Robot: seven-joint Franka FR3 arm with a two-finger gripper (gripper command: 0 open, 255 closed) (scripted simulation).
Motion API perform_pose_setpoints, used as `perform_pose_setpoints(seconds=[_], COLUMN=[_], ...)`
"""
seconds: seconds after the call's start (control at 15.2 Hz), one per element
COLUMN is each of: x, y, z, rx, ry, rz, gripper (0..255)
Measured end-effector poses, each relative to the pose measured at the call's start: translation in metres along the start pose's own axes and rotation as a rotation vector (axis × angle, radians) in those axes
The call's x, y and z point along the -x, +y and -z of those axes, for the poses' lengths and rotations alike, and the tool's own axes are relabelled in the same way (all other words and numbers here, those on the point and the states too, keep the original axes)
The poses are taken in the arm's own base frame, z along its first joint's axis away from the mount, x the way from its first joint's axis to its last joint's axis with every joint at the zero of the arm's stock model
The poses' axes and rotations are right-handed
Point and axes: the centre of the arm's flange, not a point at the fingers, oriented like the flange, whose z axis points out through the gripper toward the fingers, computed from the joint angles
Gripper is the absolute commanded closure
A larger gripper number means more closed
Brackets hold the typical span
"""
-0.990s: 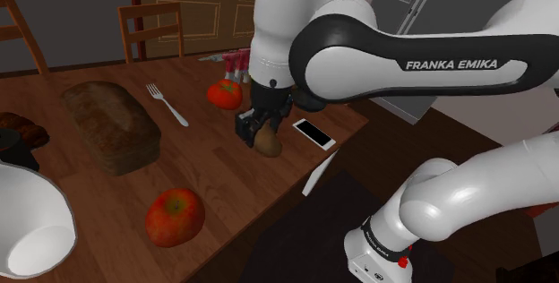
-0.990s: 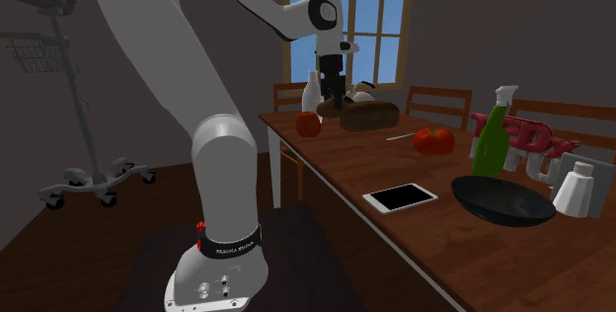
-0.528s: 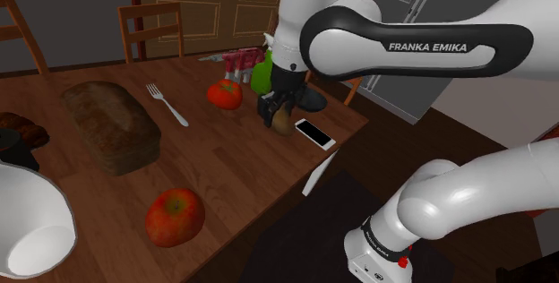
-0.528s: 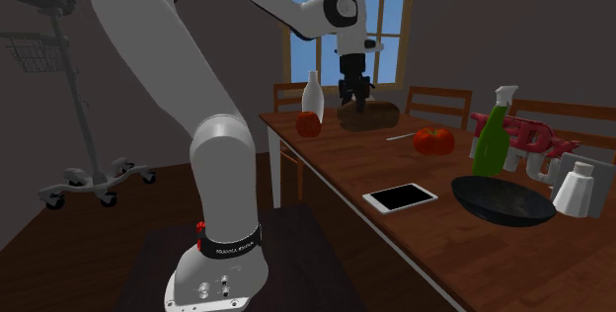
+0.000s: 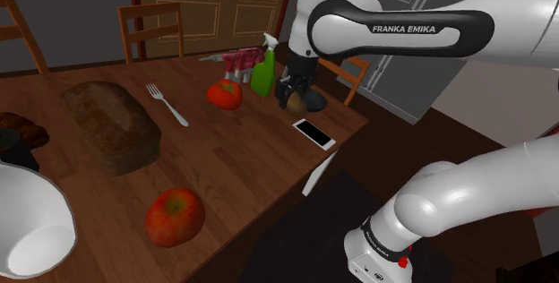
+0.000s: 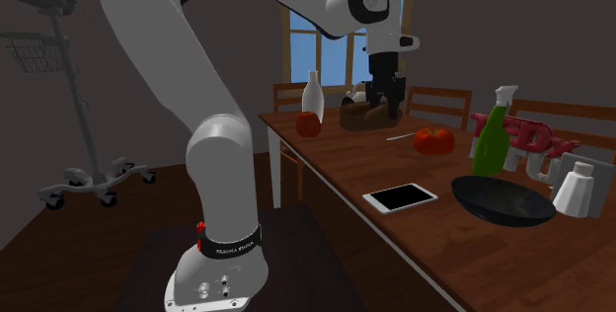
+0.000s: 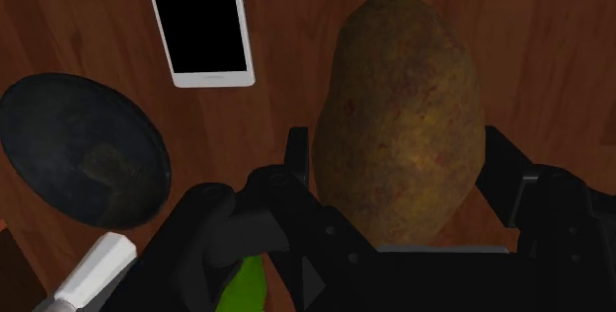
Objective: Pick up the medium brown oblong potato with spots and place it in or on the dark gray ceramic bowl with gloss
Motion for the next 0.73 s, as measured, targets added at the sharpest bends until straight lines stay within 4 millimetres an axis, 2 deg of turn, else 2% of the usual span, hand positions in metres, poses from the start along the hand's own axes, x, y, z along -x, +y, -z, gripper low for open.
perform_pose_setpoints(seconds=[0.33, 0.73], x=[-0.021, -0.049], y=[0.066, 0.136], z=[-0.012, -0.021], rx=[0.0, 0.0], ry=[0.0, 0.0], rz=[0.0, 0.0], gripper=[255, 255])
